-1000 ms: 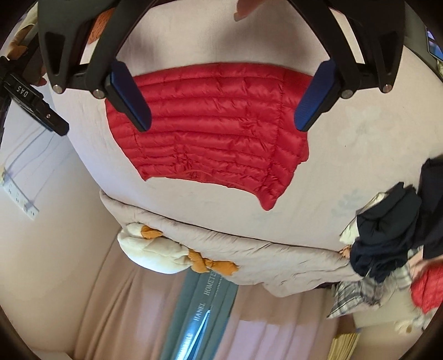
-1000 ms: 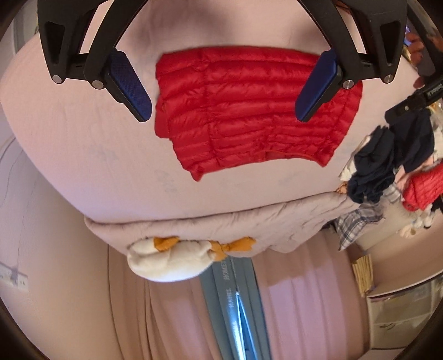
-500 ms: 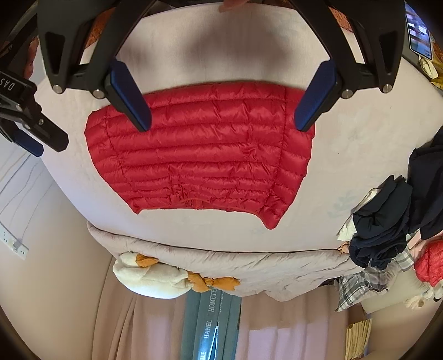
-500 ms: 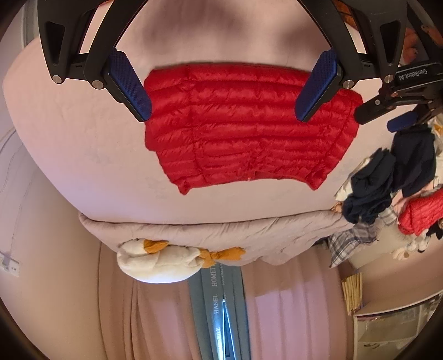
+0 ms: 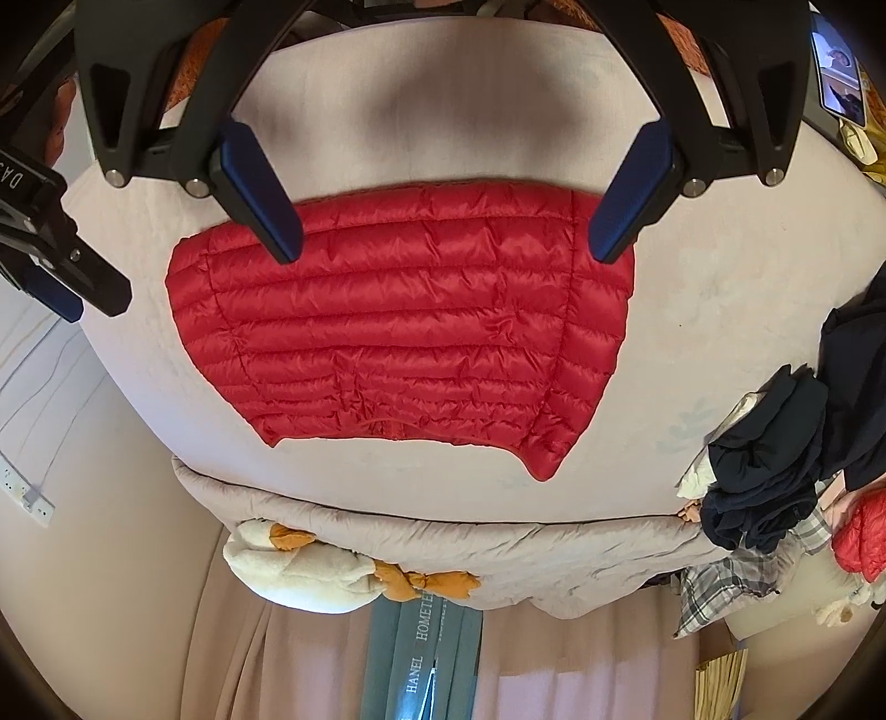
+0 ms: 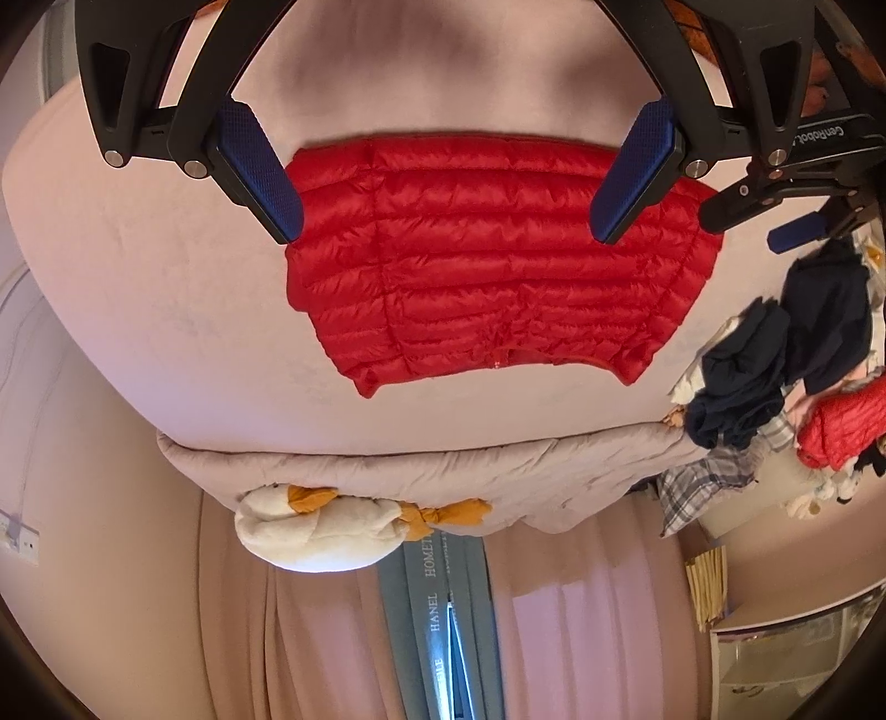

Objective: Fold large clothes

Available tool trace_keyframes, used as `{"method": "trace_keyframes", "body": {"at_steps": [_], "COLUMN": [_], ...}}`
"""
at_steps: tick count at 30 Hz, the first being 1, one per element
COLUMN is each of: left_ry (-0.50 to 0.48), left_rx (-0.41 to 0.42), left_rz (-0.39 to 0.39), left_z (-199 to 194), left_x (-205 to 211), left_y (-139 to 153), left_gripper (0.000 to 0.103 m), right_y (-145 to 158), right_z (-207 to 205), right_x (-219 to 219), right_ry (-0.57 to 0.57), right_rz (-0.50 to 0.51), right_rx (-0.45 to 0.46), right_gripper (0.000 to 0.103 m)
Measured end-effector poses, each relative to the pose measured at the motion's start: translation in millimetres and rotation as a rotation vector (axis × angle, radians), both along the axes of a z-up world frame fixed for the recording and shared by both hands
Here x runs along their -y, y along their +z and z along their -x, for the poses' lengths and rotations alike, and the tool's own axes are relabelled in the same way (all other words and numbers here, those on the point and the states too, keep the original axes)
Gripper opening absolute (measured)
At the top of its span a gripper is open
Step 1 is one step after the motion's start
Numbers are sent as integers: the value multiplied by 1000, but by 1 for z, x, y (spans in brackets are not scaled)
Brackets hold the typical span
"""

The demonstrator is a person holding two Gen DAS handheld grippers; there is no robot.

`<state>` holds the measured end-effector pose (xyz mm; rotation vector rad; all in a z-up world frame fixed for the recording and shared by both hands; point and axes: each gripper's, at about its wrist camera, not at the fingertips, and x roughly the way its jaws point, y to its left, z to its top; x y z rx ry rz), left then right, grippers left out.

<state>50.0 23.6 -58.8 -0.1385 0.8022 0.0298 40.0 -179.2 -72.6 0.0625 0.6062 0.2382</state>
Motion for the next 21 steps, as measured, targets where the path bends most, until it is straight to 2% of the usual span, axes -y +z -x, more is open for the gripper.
{"method": "trace_keyframes", "body": {"at_steps": [21], "left_ry": [-14], "left_rx": [-9], "left_rz": [12], "left_z": [0], "left_x": [-1], "left_y": [-2], "left_gripper": [103], "right_y": [-4], "right_z": [0], "right_x": [-2], "right_ry": [7], "right_rz": [-1], "right_rx": [-27], "right_gripper": [102]}}
